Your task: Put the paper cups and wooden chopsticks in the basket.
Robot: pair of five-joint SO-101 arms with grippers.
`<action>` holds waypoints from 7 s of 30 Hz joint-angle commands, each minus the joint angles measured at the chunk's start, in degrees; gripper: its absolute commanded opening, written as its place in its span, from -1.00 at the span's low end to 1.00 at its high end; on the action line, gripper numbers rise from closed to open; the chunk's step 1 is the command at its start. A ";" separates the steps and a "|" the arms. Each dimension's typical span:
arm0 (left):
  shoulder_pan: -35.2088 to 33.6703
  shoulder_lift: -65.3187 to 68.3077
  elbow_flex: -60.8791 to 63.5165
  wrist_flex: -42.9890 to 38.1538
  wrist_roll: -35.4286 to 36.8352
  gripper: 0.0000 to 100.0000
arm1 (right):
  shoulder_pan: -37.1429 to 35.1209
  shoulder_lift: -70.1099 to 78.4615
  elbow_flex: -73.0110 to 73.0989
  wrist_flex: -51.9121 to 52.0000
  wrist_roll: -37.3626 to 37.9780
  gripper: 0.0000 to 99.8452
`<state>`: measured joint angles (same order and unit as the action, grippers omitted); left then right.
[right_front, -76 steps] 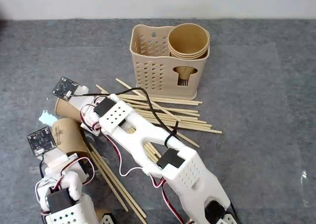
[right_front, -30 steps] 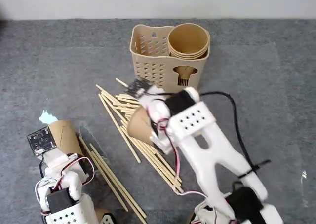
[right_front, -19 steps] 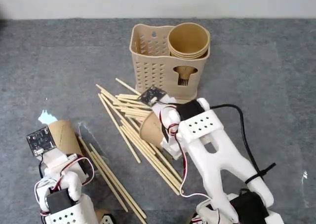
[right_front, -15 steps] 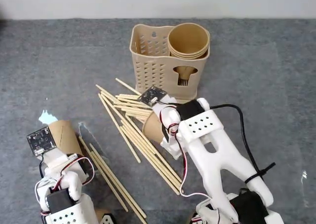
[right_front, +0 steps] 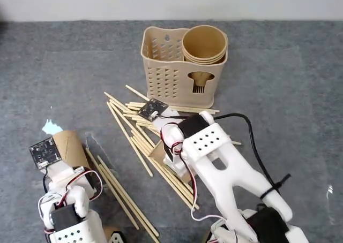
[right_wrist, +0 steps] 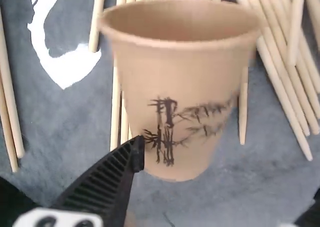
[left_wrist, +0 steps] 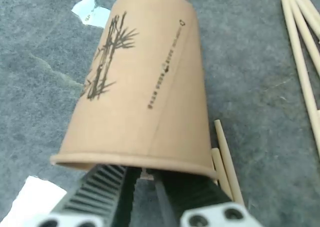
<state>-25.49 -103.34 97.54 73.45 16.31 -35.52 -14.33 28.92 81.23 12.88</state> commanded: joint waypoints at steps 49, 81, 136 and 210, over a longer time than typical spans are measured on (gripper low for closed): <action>-0.44 -1.05 -1.10 -1.23 0.00 -0.97 | -5.67 17.71 -55.91 21.58 -7.21 -0.51; -0.44 -1.05 -1.10 -1.23 0.00 -0.97 | 18.33 16.31 -55.56 -28.26 -2.81 -0.51; -0.44 -1.05 -1.10 -1.23 0.00 -0.97 | 17.36 15.16 -63.21 -15.60 -12.22 -0.14; -0.44 -1.05 -1.10 -1.23 0.00 -0.97 | 16.66 16.31 -64.18 -6.20 -12.04 -0.98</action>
<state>-25.49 -103.34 97.54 73.45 16.31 -18.02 7.65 -31.65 75.25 1.01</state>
